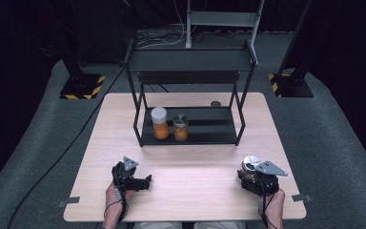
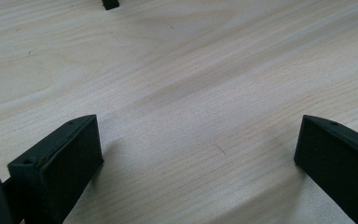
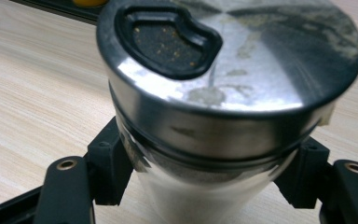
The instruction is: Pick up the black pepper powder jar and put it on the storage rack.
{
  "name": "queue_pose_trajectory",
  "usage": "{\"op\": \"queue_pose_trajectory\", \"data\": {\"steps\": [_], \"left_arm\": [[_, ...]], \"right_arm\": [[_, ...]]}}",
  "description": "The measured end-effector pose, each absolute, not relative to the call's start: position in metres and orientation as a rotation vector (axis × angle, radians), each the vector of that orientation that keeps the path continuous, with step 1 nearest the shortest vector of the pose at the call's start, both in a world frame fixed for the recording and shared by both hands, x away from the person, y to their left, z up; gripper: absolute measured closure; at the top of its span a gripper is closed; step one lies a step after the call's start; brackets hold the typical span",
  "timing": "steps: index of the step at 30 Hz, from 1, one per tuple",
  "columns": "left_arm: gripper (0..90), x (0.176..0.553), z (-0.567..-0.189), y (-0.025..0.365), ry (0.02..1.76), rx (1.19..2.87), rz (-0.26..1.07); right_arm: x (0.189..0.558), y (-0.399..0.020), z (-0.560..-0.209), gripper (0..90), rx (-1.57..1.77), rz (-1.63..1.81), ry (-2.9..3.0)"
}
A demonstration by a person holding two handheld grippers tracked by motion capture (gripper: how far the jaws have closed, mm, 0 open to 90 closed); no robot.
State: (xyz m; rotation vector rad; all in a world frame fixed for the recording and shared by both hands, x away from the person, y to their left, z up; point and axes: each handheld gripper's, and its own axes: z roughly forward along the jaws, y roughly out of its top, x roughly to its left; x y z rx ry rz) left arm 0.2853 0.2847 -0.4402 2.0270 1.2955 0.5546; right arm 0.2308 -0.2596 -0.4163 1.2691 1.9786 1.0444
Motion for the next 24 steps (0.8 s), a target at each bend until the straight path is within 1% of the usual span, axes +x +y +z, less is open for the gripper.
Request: {"op": "queue_pose_trajectory", "data": {"steps": [12, 24], "left_arm": [[0.4, 0.285, -0.440, 0.285, 1.295, 2.027, 0.555], [0.4, 0.285, -0.440, 0.285, 1.295, 2.027, 0.555]], "right_arm": [[0.243, -0.255, -0.413, 30.4, 1.241, 1.054, 2.021], [0.268, -0.245, -0.407, 30.4, 1.223, 1.067, 2.073]]}}
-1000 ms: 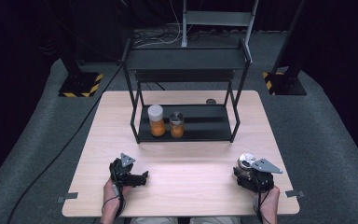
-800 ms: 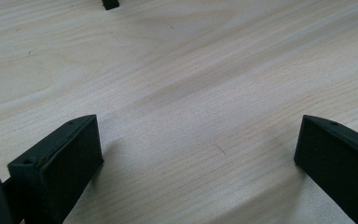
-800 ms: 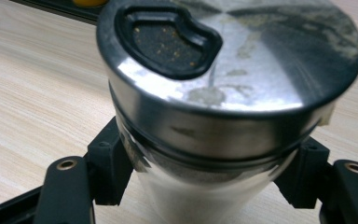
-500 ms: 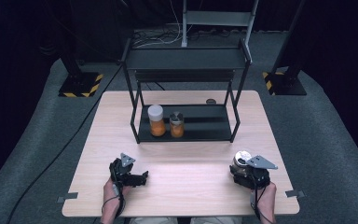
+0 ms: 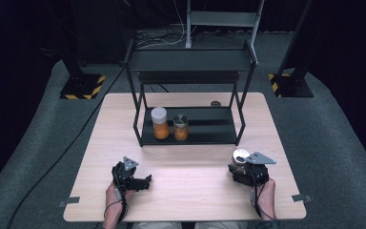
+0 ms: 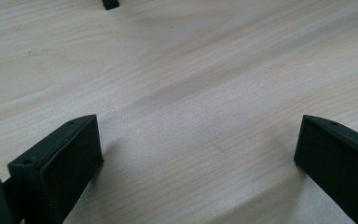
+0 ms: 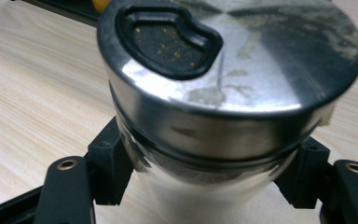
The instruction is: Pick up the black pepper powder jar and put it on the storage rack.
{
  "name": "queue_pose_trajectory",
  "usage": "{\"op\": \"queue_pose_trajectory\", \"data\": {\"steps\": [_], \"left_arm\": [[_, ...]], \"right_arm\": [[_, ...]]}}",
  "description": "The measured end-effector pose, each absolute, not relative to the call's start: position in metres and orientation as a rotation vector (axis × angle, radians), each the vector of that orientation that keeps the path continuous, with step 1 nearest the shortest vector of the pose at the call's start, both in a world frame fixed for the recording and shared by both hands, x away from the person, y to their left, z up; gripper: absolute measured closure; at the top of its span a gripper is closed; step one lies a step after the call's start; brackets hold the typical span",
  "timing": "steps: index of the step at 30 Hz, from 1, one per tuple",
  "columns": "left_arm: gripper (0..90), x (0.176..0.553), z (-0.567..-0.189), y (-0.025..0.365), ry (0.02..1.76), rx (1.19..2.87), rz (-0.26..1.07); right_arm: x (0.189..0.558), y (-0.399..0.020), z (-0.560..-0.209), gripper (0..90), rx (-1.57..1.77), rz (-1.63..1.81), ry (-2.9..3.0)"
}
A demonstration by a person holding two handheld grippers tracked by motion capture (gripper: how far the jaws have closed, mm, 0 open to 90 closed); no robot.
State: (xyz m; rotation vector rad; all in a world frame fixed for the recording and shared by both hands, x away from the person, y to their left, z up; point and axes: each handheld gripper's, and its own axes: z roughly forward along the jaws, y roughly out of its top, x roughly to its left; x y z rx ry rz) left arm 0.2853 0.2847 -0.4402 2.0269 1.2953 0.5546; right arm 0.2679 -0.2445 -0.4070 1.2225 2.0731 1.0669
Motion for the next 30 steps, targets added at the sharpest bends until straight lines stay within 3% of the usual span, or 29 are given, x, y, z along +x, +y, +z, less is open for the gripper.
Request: {"op": "queue_pose_trajectory", "data": {"steps": [30], "left_arm": [[0.4, 0.285, -0.440, 0.285, 1.297, 2.024, 0.555]], "right_arm": [[0.291, -0.228, -0.400, 30.4, 1.199, 1.063, 2.113]]}}
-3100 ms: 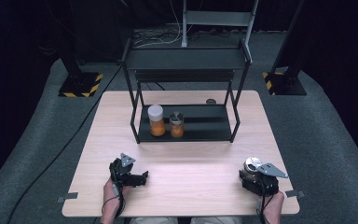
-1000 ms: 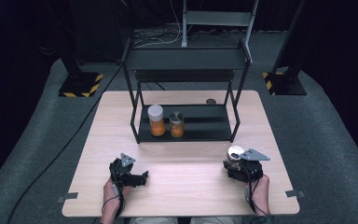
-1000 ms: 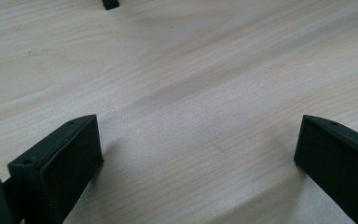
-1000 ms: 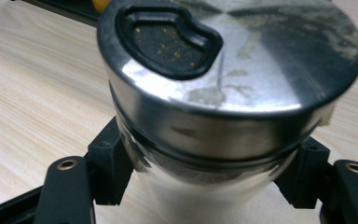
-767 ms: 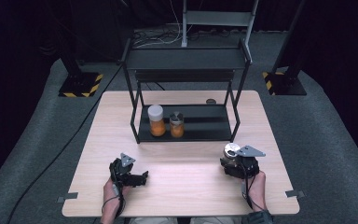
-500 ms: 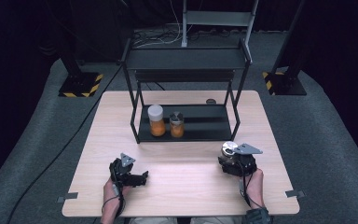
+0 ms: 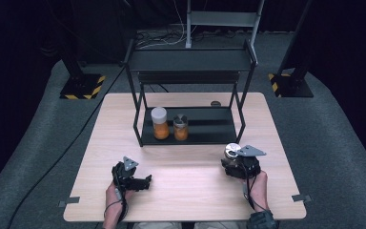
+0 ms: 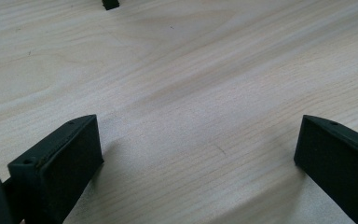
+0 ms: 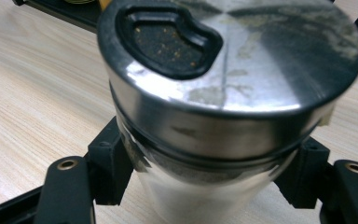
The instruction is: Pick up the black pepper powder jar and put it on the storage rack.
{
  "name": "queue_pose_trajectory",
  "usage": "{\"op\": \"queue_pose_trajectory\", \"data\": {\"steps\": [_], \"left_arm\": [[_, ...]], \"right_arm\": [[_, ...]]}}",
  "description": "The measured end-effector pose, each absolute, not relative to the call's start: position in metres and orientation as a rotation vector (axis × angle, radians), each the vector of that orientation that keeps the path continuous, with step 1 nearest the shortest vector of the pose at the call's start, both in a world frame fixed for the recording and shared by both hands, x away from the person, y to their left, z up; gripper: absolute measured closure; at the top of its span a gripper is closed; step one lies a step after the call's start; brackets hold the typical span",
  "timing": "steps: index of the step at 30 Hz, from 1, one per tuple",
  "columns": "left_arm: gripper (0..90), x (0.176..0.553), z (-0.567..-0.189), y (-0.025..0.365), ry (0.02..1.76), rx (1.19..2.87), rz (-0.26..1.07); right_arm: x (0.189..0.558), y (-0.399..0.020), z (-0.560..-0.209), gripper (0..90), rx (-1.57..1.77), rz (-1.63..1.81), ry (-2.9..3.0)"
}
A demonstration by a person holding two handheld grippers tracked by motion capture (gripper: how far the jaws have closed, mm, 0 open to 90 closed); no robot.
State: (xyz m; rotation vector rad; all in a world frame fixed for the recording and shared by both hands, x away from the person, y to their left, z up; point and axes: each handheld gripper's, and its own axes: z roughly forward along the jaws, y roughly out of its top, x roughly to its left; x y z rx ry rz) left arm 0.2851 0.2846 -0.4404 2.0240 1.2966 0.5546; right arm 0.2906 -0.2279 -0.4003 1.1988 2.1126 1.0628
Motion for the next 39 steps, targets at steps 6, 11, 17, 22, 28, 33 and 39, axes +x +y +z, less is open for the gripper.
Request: {"op": "queue_pose_trajectory", "data": {"steps": [6, 11, 17, 22, 28, 33, 39], "left_arm": [[0.4, 0.285, -0.440, 0.285, 1.295, 2.027, 0.555], [0.4, 0.285, -0.440, 0.285, 1.295, 2.027, 0.555], [0.4, 0.285, -0.440, 0.285, 1.295, 2.027, 0.555], [0.4, 0.285, -0.440, 0.285, 1.295, 2.027, 0.555], [0.4, 0.285, -0.440, 0.285, 1.295, 2.027, 0.555], [0.4, 0.285, -0.440, 0.285, 1.295, 2.027, 0.555], [0.4, 0.285, -0.440, 0.285, 1.295, 2.027, 0.555]], "right_arm": [[0.294, -0.226, -0.398, 30.4, 1.194, 1.053, 2.117], [0.296, -0.223, -0.396, 30.4, 1.186, 1.061, 2.119], [0.301, -0.218, -0.394, 30.4, 1.178, 1.058, 2.128], [0.304, -0.216, -0.391, 30.4, 1.171, 1.057, 2.129], [0.308, -0.214, -0.389, 30.4, 1.160, 1.062, 2.135], [0.311, -0.213, -0.387, 30.4, 1.166, 1.070, 2.130], [0.315, -0.210, -0.384, 30.4, 1.158, 1.060, 2.137]]}}
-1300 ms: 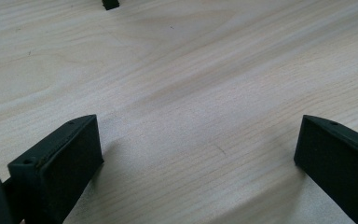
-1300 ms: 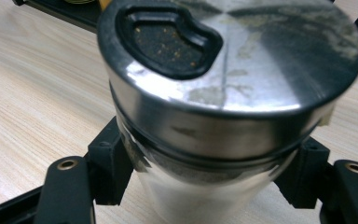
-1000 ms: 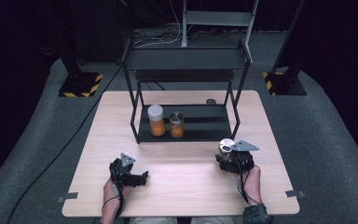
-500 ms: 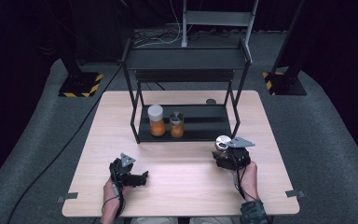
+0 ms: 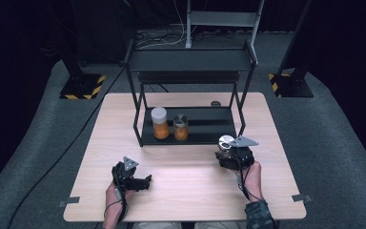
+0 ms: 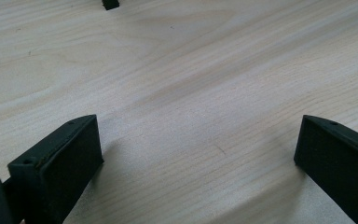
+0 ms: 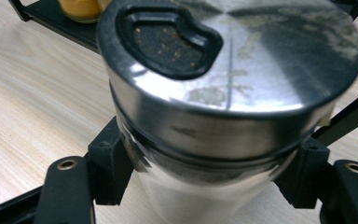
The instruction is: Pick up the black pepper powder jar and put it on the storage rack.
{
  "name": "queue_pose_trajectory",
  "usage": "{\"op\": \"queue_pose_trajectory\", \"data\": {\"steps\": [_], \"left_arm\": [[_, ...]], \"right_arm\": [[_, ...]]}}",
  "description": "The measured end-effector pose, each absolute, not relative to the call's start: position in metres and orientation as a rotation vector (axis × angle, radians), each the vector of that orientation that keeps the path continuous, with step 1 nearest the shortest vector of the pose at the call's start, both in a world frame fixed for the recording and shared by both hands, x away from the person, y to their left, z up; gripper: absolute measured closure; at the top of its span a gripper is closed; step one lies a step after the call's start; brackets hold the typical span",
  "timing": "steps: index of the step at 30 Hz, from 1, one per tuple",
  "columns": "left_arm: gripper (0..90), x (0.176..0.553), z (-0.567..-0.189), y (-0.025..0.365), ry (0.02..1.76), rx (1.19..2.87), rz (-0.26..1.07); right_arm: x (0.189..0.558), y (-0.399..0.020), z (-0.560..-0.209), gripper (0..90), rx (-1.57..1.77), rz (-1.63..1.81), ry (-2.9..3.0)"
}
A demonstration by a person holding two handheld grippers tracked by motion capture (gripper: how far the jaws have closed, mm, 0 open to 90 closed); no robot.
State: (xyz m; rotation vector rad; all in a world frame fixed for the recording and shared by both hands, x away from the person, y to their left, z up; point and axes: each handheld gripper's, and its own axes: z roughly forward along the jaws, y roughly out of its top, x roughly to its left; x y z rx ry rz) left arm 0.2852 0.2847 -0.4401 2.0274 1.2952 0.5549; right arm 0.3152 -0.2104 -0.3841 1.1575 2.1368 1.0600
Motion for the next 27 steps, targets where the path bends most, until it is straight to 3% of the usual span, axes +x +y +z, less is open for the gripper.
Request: {"op": "queue_pose_trajectory", "data": {"steps": [27], "left_arm": [[0.4, 0.285, -0.440, 0.285, 1.295, 2.027, 0.555]], "right_arm": [[0.331, -0.205, -0.382, 30.4, 1.155, 1.083, 2.133]]}}
